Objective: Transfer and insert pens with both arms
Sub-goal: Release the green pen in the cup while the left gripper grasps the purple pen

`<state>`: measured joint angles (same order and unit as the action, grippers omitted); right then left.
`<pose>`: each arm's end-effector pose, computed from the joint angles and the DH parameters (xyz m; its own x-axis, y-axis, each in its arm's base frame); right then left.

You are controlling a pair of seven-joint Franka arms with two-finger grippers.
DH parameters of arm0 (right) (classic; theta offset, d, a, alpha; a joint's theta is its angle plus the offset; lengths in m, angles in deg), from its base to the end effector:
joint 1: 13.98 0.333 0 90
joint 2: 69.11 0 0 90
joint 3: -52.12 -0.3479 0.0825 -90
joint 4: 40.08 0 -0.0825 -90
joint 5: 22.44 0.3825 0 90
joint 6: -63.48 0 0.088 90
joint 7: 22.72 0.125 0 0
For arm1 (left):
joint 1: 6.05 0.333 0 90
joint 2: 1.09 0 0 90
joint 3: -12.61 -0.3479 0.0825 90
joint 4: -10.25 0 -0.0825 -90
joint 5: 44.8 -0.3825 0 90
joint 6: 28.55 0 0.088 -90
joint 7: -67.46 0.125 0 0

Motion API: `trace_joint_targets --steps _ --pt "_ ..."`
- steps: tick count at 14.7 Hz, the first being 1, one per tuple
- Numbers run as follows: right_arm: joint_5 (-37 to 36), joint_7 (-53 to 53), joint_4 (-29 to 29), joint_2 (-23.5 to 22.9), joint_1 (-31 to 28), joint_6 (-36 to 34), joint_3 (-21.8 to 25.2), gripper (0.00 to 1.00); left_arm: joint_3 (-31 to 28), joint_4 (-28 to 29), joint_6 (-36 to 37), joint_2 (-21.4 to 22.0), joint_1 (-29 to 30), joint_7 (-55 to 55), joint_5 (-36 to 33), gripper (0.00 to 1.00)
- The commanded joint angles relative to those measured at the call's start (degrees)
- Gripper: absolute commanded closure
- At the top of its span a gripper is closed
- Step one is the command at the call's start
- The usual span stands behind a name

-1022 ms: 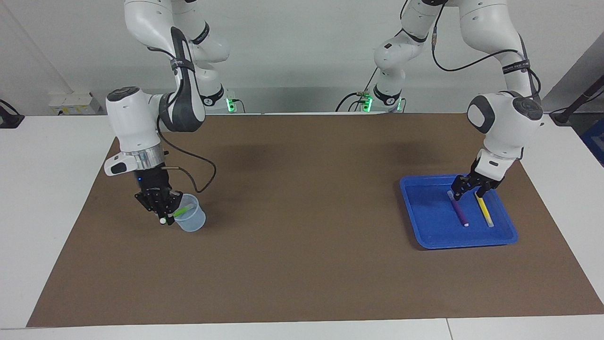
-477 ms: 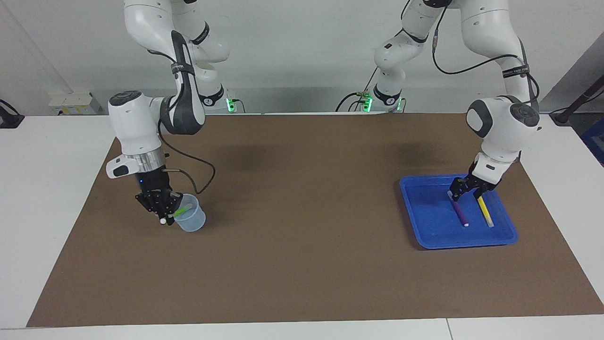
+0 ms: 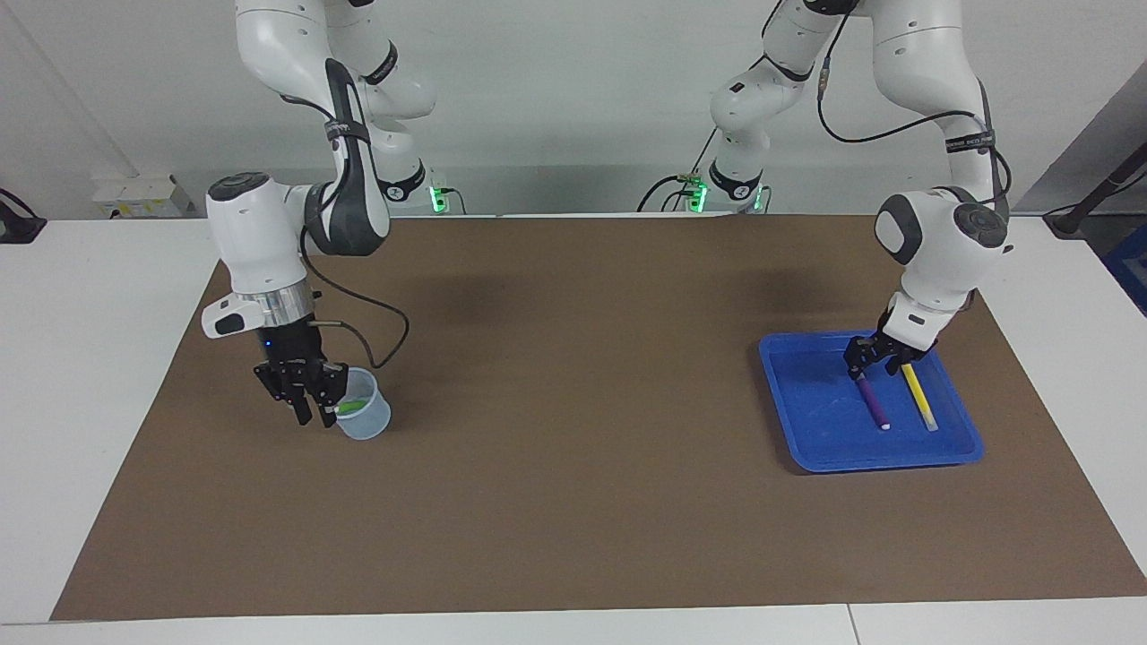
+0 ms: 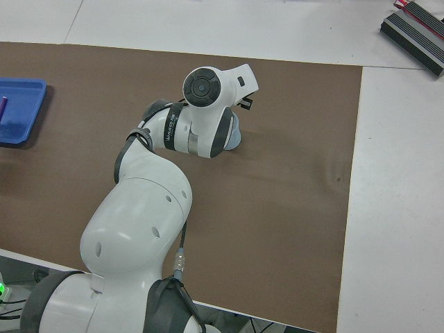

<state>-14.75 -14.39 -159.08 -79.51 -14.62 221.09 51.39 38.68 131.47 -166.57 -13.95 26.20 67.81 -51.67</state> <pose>0.6283 -0.0038 0.4125 0.8548 -0.2659 0.4458 -0.2096 -0.9625 -0.1721 0.5820 0.0719 0.3412 0.9950 0.0311 0.0952 0.0303 -0.9995 0.0092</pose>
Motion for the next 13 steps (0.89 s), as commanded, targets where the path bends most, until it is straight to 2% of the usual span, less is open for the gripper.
trace_joint_targets --steps 1,3,9,11,12,13 --pt "-1.71 1.87 -0.19 -0.06 -0.68 1.74 -0.41 0.33 0.38 1.65 -1.82 0.03 0.89 0.27 -1.30 0.32" --pt "-1.71 1.69 0.95 0.12 -0.68 0.78 -0.41 0.00 0.38 1.65 -1.82 -0.06 0.89 0.27 -1.30 0.38" --pt "-1.89 1.78 10.97 2.31 -0.51 -19.07 -0.41 0.00 0.38 1.74 -3.92 -1.73 0.97 0.35 -1.30 0.40" --pt "-3.28 1.69 12.55 3.98 0.11 -25.38 -0.50 0.00 0.38 1.74 -3.93 -1.82 0.97 0.35 -1.30 0.48" --pt "-3.99 1.69 13.52 4.68 0.28 -29.33 -0.85 0.00 0.38 1.83 -3.93 -1.73 0.97 0.44 -1.30 0.57" --pt "-4.00 1.69 14.05 5.47 0.28 -32.24 -1.20 0.00 0.38 2.00 -3.93 -1.73 0.97 0.44 -1.39 0.62"
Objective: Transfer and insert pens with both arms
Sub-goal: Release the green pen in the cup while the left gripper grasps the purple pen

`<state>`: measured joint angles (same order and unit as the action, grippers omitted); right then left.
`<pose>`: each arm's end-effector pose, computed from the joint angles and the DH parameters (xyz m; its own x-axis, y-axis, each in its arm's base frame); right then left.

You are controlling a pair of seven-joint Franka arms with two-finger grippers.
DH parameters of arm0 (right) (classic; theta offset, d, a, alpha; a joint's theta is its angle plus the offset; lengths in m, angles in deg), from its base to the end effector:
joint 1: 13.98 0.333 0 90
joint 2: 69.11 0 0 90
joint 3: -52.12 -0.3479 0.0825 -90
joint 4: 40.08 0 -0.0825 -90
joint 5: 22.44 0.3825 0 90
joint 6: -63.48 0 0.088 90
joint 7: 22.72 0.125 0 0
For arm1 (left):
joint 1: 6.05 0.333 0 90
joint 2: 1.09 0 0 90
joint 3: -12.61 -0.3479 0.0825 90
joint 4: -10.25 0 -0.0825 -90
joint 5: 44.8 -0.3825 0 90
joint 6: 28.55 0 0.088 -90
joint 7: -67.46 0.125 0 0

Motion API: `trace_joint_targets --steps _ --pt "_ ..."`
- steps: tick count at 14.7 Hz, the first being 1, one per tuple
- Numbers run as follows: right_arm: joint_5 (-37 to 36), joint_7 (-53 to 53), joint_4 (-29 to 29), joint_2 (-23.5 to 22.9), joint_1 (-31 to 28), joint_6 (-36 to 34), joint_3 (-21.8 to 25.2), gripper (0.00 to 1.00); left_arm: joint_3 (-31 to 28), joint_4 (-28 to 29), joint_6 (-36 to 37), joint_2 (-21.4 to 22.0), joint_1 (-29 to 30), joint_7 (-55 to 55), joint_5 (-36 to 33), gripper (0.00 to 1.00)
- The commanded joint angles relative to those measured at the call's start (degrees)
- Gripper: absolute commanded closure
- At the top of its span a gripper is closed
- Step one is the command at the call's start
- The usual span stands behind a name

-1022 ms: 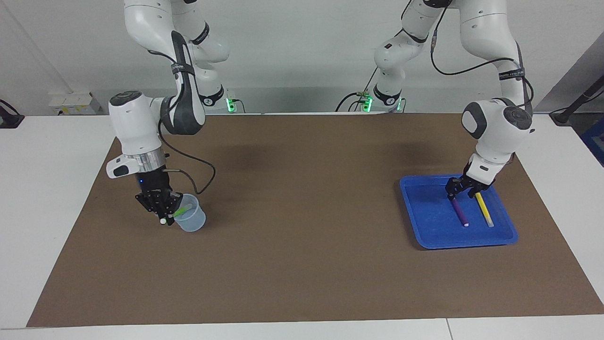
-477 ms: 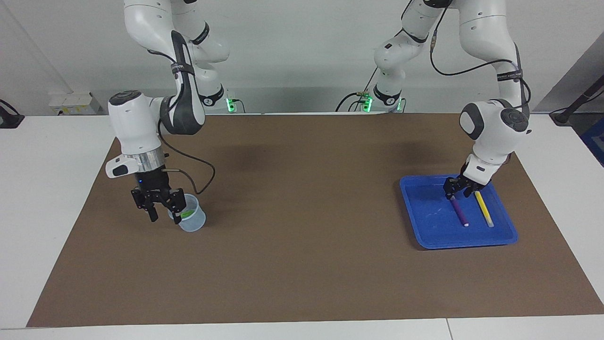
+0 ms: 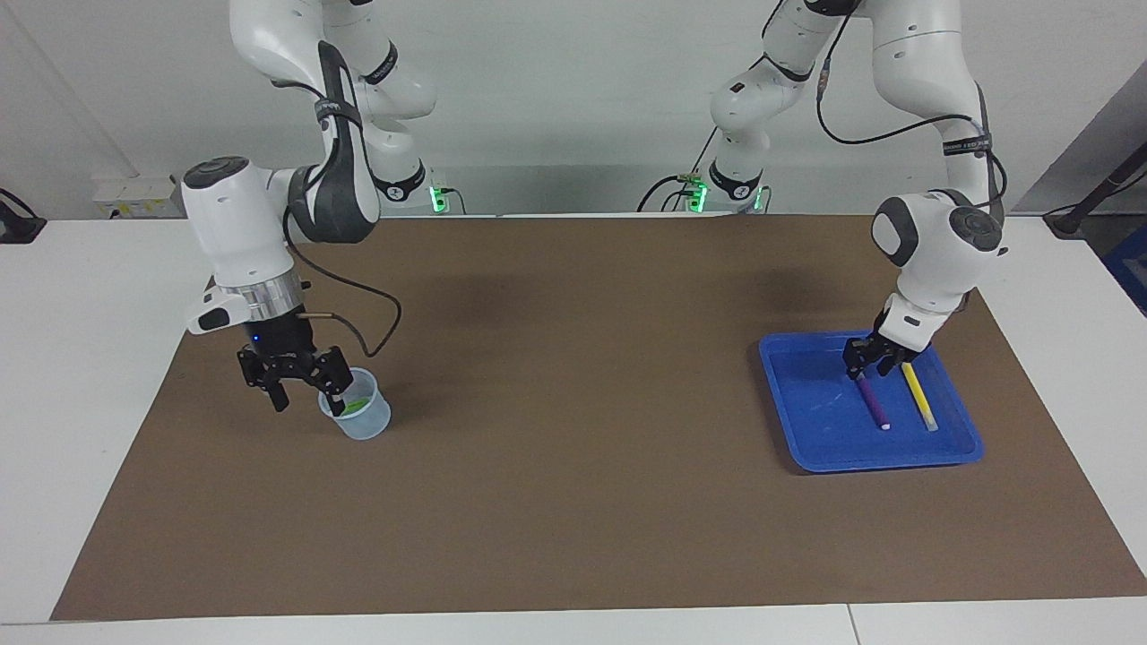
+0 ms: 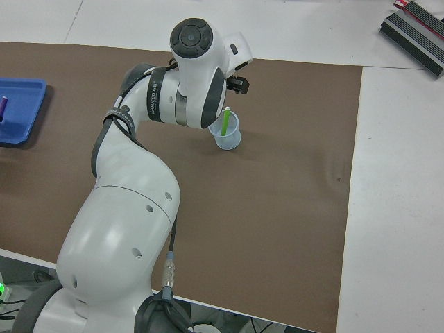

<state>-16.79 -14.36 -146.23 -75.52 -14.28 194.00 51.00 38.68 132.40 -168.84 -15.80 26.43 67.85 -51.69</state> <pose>0.6279 0.0123 0.5074 0.9373 -0.1953 0.2885 -0.1616 -0.9774 -0.1365 0.5812 0.0731 0.3210 0.9952 0.0348 0.0910 0.0325 -0.9991 0.0265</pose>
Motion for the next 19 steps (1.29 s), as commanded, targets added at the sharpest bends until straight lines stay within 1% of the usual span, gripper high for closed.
trace_joint_targets --steps 1,6,8,10,11,12,17,19 --pt "-2.05 1.31 1.38 2.36 -0.06 -7.36 -0.99 0.00 0.38 1.07 -1.75 0.12 0.75 0.31 -1.37 0.62" --pt "-2.14 1.05 2.26 6.23 2.84 -18.44 -1.43 0.00 0.38 1.60 -1.75 0.12 0.75 0.31 -1.28 0.61" --pt "-2.14 0.87 2.26 7.90 3.89 -22.13 -1.43 0.00 0.38 1.60 -1.75 0.12 0.75 0.31 -1.37 0.63" --pt "-2.14 0.87 2.26 9.48 4.51 -25.56 -1.43 0.00 0.38 1.60 -1.75 0.12 0.75 0.31 -1.98 0.81" --pt "-2.14 0.87 2.17 10.10 4.86 -26.88 -1.52 0.00 0.38 1.60 -1.75 0.12 0.75 0.31 -2.59 0.93" --pt "-2.14 0.87 2.17 10.71 4.87 -28.03 -1.52 0.00 0.38 1.51 -1.66 0.12 0.75 0.31 -2.60 1.00" --pt "-2.05 0.96 1.82 12.91 4.87 -32.69 -1.52 0.00 0.38 0.46 -1.05 -0.32 0.84 0.40 -2.60 1.00" --pt "-2.05 0.87 1.65 13.09 4.78 -33.14 -1.43 0.00 0.29 -0.42 -1.04 -0.15 1.01 2.49 -2.60 1.00"
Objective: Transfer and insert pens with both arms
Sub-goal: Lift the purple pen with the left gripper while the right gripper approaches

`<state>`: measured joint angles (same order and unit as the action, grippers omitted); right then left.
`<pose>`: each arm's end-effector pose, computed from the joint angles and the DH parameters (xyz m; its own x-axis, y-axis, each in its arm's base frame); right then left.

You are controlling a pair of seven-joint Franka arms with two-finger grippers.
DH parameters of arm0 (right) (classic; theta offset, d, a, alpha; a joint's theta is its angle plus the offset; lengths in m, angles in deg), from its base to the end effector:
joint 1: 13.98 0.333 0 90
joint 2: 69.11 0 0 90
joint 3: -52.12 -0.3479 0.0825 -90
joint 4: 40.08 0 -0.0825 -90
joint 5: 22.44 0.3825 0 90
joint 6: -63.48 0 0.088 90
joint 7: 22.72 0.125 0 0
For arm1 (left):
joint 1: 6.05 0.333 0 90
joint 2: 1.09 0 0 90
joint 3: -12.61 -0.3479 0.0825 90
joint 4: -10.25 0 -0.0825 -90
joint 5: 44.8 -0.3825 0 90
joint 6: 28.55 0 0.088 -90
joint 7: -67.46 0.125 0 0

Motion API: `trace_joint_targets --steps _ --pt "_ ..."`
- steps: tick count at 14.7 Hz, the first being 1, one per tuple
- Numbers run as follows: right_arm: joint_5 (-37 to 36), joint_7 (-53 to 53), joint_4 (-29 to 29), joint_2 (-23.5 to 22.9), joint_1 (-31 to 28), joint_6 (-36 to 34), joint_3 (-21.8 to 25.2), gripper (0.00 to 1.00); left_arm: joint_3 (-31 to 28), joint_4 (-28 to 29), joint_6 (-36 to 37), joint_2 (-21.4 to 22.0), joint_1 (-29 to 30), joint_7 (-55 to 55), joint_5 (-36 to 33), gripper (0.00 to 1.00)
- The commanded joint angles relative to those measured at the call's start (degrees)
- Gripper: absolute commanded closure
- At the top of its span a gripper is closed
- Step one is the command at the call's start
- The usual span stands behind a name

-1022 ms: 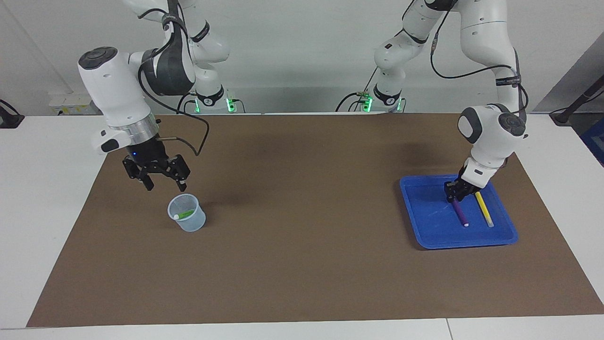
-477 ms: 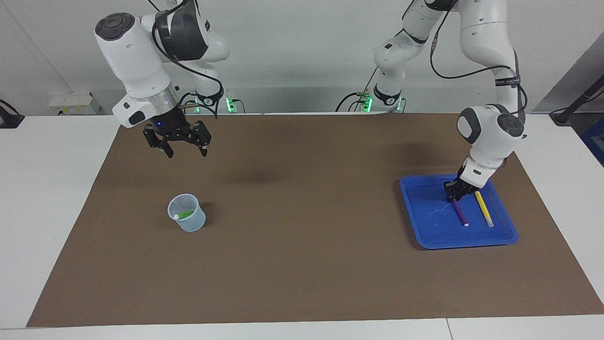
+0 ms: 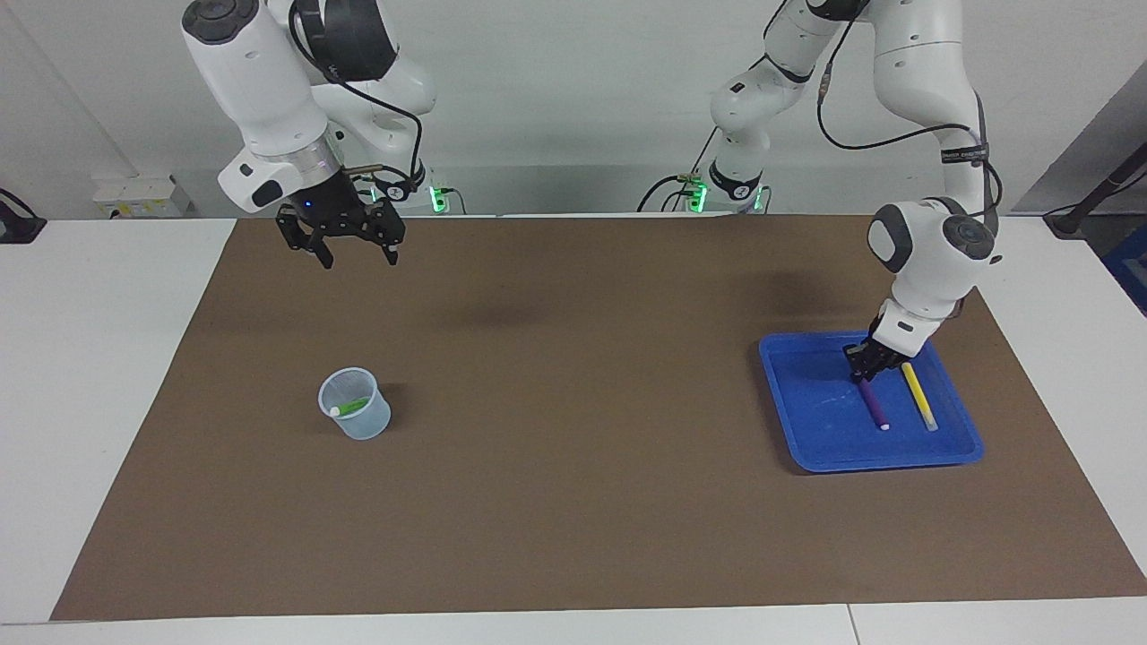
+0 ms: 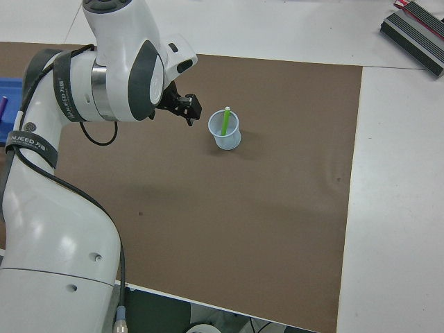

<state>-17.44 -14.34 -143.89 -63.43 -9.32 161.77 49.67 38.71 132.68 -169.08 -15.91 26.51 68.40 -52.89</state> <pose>0.5211 0.0757 0.5905 0.9994 -0.0344 -0.0098 -0.0351 -0.9961 -0.0815 0.5800 0.0734 0.3184 0.9960 0.0096 0.0891 0.0086 -0.9999 0.0125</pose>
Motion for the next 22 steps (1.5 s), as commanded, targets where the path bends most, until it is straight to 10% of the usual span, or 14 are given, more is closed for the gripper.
trace_joint_targets --steps 1,14,22 --pt "-1.40 0.85 -0.69 1.00 -0.19 -0.82 -0.19 0.00 0.00 -1.40 -0.54 0.05 1.19 3.96 -1.48 1.00" --pt "0.79 -0.81 -0.96 1.70 -0.89 -0.21 0.42 0.00 0.96 -6.68 0.78 -0.22 -2.49 11.45 -0.69 1.00" --pt "14.58 -0.99 -4.21 -0.49 1.12 13.83 -0.01 0.00 9.12 -8.61 0.87 -0.39 -2.94 13.12 2.56 1.00"
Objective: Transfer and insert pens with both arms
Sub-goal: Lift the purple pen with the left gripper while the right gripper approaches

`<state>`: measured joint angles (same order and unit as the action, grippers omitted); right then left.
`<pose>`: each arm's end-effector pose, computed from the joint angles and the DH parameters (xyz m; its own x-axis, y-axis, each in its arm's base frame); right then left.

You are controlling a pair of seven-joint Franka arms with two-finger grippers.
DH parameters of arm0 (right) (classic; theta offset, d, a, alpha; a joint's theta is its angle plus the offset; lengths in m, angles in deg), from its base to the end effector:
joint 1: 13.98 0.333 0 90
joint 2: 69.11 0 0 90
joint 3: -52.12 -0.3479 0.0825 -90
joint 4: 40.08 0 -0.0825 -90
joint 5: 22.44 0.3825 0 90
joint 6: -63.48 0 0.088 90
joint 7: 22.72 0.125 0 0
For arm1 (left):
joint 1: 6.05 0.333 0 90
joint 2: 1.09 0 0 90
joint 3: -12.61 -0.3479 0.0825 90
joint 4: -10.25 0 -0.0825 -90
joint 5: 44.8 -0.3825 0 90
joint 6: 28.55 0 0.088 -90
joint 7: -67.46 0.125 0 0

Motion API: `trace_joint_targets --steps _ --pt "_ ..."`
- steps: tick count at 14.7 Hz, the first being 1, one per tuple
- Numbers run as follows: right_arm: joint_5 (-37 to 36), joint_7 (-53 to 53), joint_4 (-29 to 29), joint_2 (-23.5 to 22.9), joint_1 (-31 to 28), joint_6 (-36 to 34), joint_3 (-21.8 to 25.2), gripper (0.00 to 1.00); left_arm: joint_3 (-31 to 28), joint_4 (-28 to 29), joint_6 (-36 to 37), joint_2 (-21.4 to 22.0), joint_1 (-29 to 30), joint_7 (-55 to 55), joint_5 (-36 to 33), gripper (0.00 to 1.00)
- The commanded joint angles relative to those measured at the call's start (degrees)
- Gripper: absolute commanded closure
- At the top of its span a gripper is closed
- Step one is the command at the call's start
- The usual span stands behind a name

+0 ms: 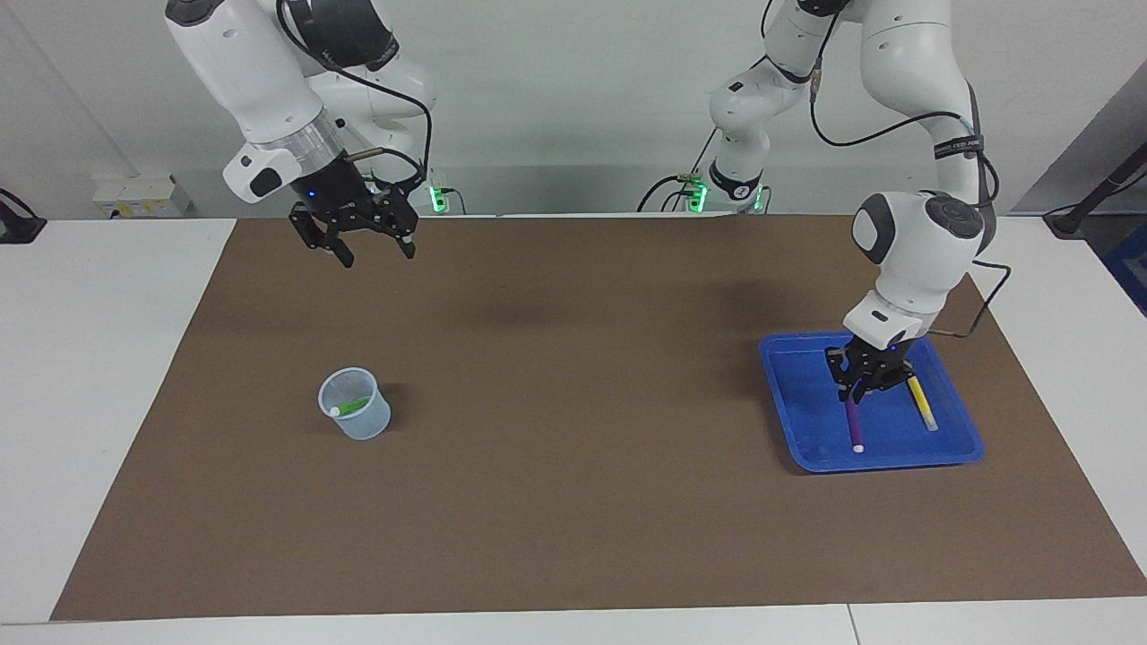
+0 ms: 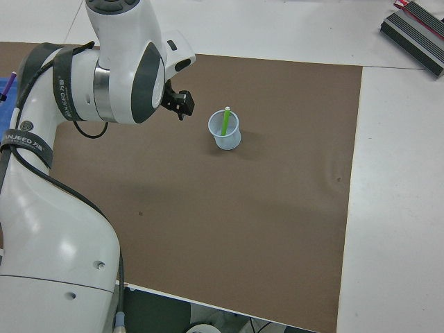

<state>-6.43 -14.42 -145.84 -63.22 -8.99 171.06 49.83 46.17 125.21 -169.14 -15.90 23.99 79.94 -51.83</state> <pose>0.5342 0.0950 0.5946 0.9919 -0.0961 0.0829 -0.0691 -0.9567 -0.2827 0.6235 -0.0197 0.3860 0.9174 -0.3183 0.2389 -0.3260 -0.9453 -0.0078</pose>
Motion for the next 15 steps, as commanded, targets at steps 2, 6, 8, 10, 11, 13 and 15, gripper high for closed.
trace_joint_targets --steps 2,6,8,10,11,13,15 --pt "4.47 -0.57 -2.26 -3.24 2.29 8.94 -0.17 0.00 4.04 -1.05 0.93 -0.40 -0.41 2.90 3.07 1.00" --pt "9.02 -0.30 -2.35 -8.86 6.06 17.73 -0.17 0.00 8.43 -1.14 1.28 -0.32 -0.41 9.74 11.24 1.00" --pt "9.48 0.40 -2.17 -11.68 8.08 22.65 -0.17 0.00 10.28 -1.57 1.11 -0.49 -0.41 13.08 14.41 1.00" --pt "9.91 4.16 -1.73 -14.49 10.90 28.01 -0.17 0.00 11.52 -1.58 1.11 -0.58 -0.94 16.51 14.51 1.00" --pt "11.13 5.49 -1.64 -15.55 12.13 30.91 -0.17 0.00 11.78 -1.58 1.02 -0.58 -1.55 18.09 14.59 1.00" --pt "14.99 5.94 -1.38 -17.66 13.98 36.27 -0.17 0.00 11.96 -2.19 0.67 -1.45 -2.61 20.82 14.68 1.00" --pt "17.73 6.29 -0.77 -19.24 16.08 40.76 -0.17 0.00 12.75 -2.81 0.58 -1.72 -3.75 22.06 14.77 1.00"
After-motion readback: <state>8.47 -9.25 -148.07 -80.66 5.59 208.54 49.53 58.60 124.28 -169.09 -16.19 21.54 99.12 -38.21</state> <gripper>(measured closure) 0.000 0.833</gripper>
